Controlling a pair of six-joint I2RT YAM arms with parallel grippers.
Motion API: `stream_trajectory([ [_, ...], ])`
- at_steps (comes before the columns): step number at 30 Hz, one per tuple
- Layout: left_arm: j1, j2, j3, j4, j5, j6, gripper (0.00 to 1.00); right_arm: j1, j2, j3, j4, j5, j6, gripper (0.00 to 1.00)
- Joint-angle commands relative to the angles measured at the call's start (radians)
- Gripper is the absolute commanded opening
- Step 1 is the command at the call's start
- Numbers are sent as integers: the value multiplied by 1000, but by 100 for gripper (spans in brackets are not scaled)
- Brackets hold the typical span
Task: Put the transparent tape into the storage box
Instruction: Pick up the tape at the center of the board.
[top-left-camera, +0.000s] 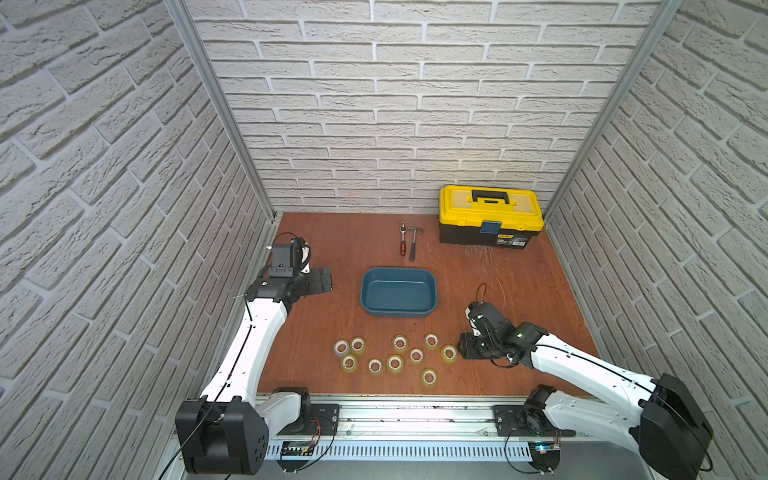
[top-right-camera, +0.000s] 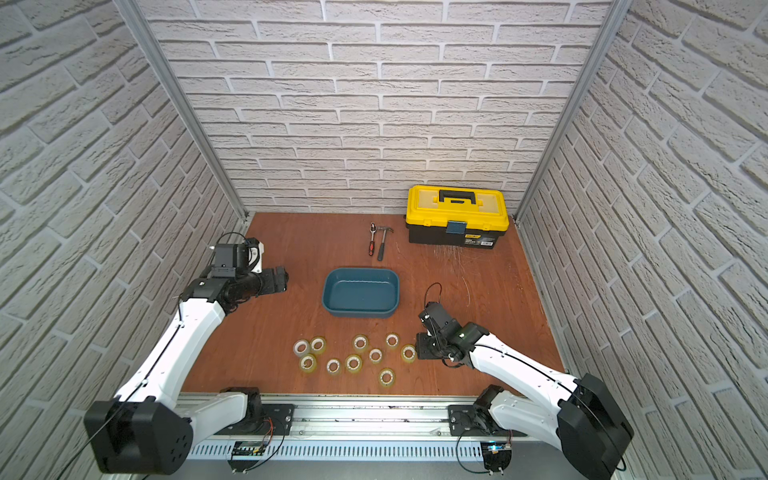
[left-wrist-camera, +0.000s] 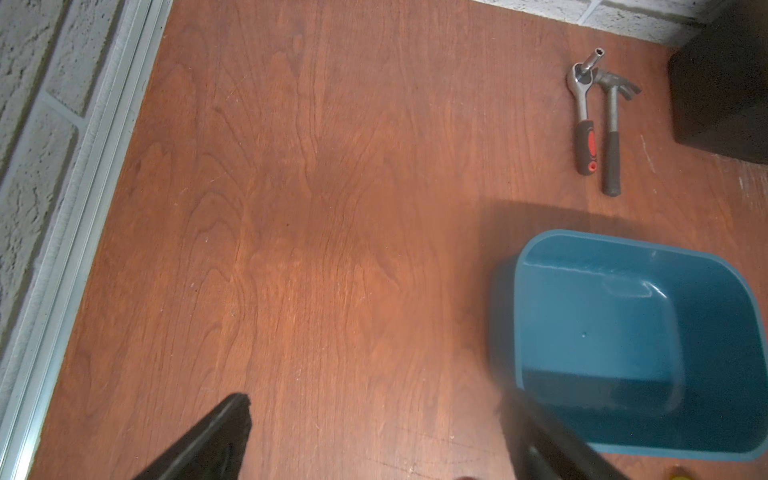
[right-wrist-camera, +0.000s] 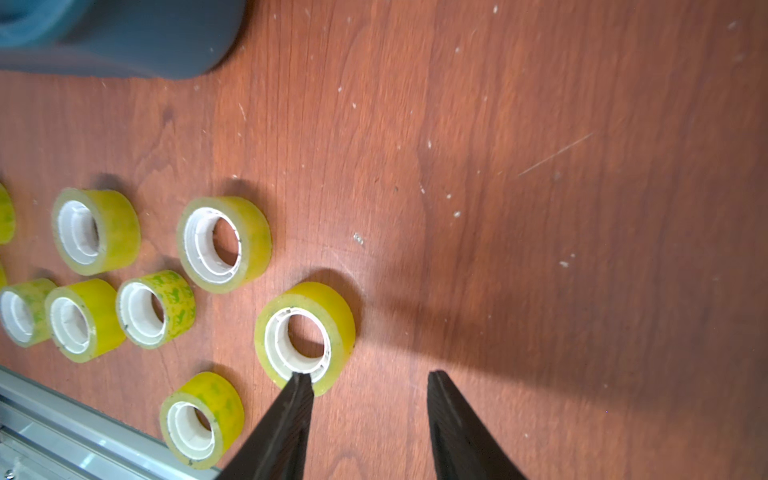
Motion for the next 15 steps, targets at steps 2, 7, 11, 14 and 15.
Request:
stream_trajectory([
  [2, -4, -15, 0, 16, 28, 6, 98, 36, 44, 20, 46, 20, 41, 50],
  [7, -4, -21, 4, 11, 26, 10, 98, 74, 105, 43, 48, 34, 51, 49],
  [11, -5, -31, 1, 16, 32, 9, 98, 100, 154, 72, 47, 52, 51, 49],
  [14, -3, -41, -1, 16, 34, 9, 98, 114, 202, 99, 28, 75, 49, 49],
  [15, -3, -42, -1, 17, 34, 9, 98, 118, 218, 108, 17, 84, 49, 48],
])
